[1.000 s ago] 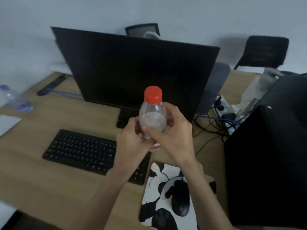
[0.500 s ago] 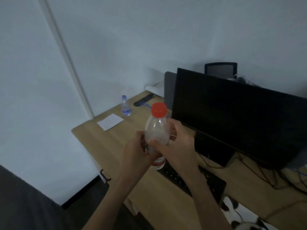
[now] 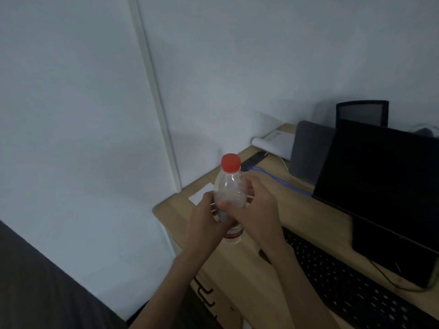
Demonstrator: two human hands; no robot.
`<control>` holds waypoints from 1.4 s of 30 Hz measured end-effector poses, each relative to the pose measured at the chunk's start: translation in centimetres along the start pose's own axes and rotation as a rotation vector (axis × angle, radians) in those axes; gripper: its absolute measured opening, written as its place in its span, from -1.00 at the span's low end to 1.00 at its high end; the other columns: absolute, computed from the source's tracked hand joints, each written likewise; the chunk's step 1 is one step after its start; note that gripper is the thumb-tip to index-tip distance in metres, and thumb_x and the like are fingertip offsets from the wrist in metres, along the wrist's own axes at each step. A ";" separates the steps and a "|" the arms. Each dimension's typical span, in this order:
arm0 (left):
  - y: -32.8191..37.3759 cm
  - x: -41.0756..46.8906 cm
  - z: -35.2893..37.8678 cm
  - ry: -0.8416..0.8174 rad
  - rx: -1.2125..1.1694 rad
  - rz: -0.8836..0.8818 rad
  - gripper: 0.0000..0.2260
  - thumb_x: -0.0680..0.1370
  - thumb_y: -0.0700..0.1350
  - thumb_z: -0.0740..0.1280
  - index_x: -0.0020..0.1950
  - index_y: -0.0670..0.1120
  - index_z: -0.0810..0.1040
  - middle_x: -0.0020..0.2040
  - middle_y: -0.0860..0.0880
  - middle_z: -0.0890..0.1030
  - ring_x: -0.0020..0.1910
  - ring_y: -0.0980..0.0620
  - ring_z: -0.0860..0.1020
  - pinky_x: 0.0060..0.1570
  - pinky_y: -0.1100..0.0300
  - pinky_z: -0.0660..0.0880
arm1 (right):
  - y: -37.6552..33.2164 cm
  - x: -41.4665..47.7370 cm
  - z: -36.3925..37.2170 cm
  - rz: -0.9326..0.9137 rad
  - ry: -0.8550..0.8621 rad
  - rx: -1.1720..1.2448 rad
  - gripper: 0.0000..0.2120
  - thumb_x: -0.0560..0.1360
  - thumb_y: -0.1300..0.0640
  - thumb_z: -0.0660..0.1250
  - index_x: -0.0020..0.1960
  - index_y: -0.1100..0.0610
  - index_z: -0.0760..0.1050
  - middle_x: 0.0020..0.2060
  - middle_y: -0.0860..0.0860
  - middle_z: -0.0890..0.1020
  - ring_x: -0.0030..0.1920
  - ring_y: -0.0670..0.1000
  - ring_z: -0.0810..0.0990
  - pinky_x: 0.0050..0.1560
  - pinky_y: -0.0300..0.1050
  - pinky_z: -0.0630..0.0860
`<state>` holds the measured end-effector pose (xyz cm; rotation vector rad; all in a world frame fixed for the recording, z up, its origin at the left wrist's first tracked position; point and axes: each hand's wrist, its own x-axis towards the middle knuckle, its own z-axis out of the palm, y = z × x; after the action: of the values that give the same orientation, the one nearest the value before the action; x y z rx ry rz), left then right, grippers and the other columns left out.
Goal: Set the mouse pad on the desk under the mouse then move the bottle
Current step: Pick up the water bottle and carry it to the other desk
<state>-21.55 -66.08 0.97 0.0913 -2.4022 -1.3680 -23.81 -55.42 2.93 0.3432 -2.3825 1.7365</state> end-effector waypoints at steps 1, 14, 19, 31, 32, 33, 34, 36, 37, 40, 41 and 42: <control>-0.6 1.1 -0.4 -0.004 -0.007 -0.005 -0.64 0.40 -0.09 0.42 0.14 -0.14 0.46 -0.09 0.08 0.53 -0.13 0.17 0.51 -0.21 0.48 0.41 | 0.0 1.0 1.0 -0.002 0.004 -0.009 -0.41 0.21 0.02 0.49 0.20 0.02 0.40 0.06 -0.04 0.58 0.05 -0.07 0.55 0.06 -0.07 0.56; -10.3 20.0 -2.0 -0.042 0.036 -0.061 -0.55 0.38 -0.08 0.43 0.20 -0.19 0.41 0.12 -0.12 0.61 0.00 0.02 0.54 -0.07 0.30 0.43 | 3.8 18.3 12.8 0.051 0.044 -0.028 -0.36 0.25 0.05 0.49 0.27 0.07 0.34 0.16 0.00 0.54 0.13 -0.01 0.51 0.10 -0.10 0.52; -13.5 26.2 -1.5 -0.137 0.045 -0.116 -0.52 0.39 -0.08 0.42 0.23 -0.22 0.39 0.12 -0.16 0.60 0.08 -0.12 0.58 0.03 0.15 0.48 | 6.4 23.9 16.2 0.135 0.091 0.007 -0.41 0.26 0.08 0.49 0.23 0.05 0.36 0.06 -0.07 0.52 0.10 -0.02 0.51 0.04 -0.17 0.49; -22.4 37.4 3.2 -0.453 -0.030 -0.175 -0.53 0.40 -0.16 0.42 0.25 -0.17 0.35 0.11 -0.14 0.57 0.04 -0.09 0.57 0.00 0.08 0.55 | 14.7 32.7 22.2 0.339 0.300 -0.045 -0.42 0.27 0.14 0.48 0.23 0.09 0.35 -0.02 -0.09 0.47 0.00 -0.09 0.44 -0.02 -0.23 0.42; -23.1 37.8 3.7 -0.460 -0.028 -0.188 -0.56 0.40 -0.14 0.42 0.22 -0.16 0.38 0.08 -0.13 0.58 0.02 -0.09 0.58 -0.01 0.02 0.58 | 15.7 33.1 22.7 0.357 0.301 -0.062 -0.43 0.28 0.14 0.47 0.23 0.10 0.35 -0.03 -0.08 0.46 0.00 -0.09 0.43 0.01 -0.19 0.42; -23.7 38.2 4.3 -0.461 -0.049 -0.214 -0.56 0.38 -0.08 0.42 0.20 -0.15 0.41 0.06 -0.13 0.59 -0.01 -0.09 0.59 -0.03 -0.03 0.59 | 16.6 33.5 23.1 0.368 0.301 -0.081 -0.43 0.29 0.15 0.46 0.24 0.10 0.34 -0.03 -0.09 0.45 -0.01 -0.09 0.42 0.02 -0.18 0.41; -24.2 38.5 4.8 -0.462 -0.077 -0.265 -0.53 0.32 -0.01 0.41 0.17 -0.14 0.43 0.03 -0.14 0.60 -0.02 -0.10 0.59 -0.05 -0.08 0.60 | 17.4 33.7 23.6 0.386 0.305 -0.094 -0.43 0.29 0.15 0.46 0.24 0.10 0.33 -0.02 -0.09 0.43 -0.01 -0.09 0.41 0.01 -0.19 0.40; -25.4 39.1 6.0 -0.442 -0.150 -0.371 -0.43 0.20 0.11 0.32 0.14 -0.14 0.47 0.02 -0.18 0.60 0.00 -0.15 0.59 -0.01 -0.14 0.57 | 19.0 34.3 24.3 0.425 0.320 -0.102 -0.44 0.30 0.17 0.45 0.24 0.10 0.33 -0.02 -0.09 0.42 -0.03 -0.10 0.40 -0.03 -0.23 0.38; -26.0 39.4 6.5 -0.444 -0.155 -0.388 -0.44 0.21 0.09 0.31 0.14 -0.14 0.47 0.02 -0.18 0.60 0.01 -0.15 0.58 0.01 -0.14 0.57 | 19.8 34.5 24.6 0.443 0.322 -0.094 -0.44 0.30 0.17 0.45 0.24 0.10 0.33 -0.02 -0.09 0.42 -0.03 -0.10 0.40 -0.03 -0.24 0.39; -28.4 40.4 8.3 -0.474 -0.065 -0.350 -0.54 0.29 0.00 0.29 0.16 -0.10 0.46 0.02 -0.14 0.62 0.00 -0.12 0.60 0.00 -0.11 0.57 | 22.2 35.5 25.3 0.457 0.326 -0.076 -0.42 0.30 0.18 0.44 0.27 0.08 0.31 0.00 -0.08 0.43 0.01 -0.09 0.42 0.00 -0.17 0.44; -29.0 40.7 8.7 -0.470 -0.052 -0.346 -0.57 0.31 -0.03 0.30 0.17 -0.09 0.46 0.01 -0.12 0.63 -0.01 -0.11 0.60 0.00 -0.09 0.58 | 22.7 35.9 25.5 0.454 0.332 -0.074 -0.42 0.30 0.18 0.44 0.27 0.08 0.31 0.00 -0.08 0.44 0.02 -0.08 0.42 0.02 -0.13 0.47; -29.6 41.1 9.1 -0.462 -0.048 -0.344 -0.59 0.33 -0.07 0.32 0.17 -0.09 0.46 -0.01 -0.10 0.63 -0.03 -0.09 0.61 -0.03 -0.03 0.59 | 23.3 36.2 25.6 0.448 0.342 -0.070 -0.42 0.31 0.17 0.44 0.27 0.07 0.31 0.00 -0.08 0.43 0.02 -0.08 0.42 0.03 -0.12 0.48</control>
<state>-66.61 -83.93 -16.29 0.2028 -2.8265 -1.7601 -65.27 -76.01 -16.26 -0.4977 -2.3699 1.6933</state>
